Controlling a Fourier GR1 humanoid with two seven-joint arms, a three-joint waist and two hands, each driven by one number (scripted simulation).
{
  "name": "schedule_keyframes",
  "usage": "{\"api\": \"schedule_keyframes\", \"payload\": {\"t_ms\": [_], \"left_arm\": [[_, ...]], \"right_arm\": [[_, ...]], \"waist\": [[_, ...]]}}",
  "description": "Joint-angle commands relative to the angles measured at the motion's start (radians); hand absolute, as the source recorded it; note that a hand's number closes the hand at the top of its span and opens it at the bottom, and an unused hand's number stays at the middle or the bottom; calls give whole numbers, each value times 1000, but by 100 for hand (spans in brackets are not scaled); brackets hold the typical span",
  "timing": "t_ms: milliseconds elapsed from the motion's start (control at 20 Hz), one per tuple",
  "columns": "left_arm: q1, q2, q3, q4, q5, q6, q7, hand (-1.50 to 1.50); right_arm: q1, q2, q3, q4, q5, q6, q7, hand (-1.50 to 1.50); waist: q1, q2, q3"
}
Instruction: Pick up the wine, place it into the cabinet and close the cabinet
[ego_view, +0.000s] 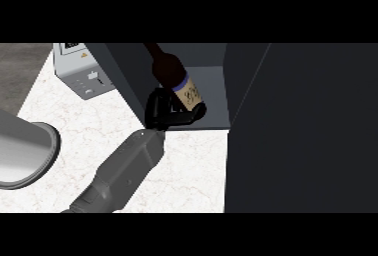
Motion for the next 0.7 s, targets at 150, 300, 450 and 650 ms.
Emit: {"api": "schedule_keyframes", "payload": {"t_ms": [150,300,450,650], "left_arm": [[-147,0,31,96,69,16,19,150],[-151,0,21,141,80,9,14,150],[-162,0,31,208,61,-1,11,150],[-156,0,-3,181,90,75,39,150]], "right_arm": [[-39,9,24,-5,30,-28,24,-150],[31,-2,11,-27,-12,27,-16,-150],[4,31,38,4,32,-1,-39,-150],[-45,12,20,83,10,20,-54,-150]], "waist": [[-15,5,0],[-25,6,0],[-22,9,0],[-38,12,0]]}}
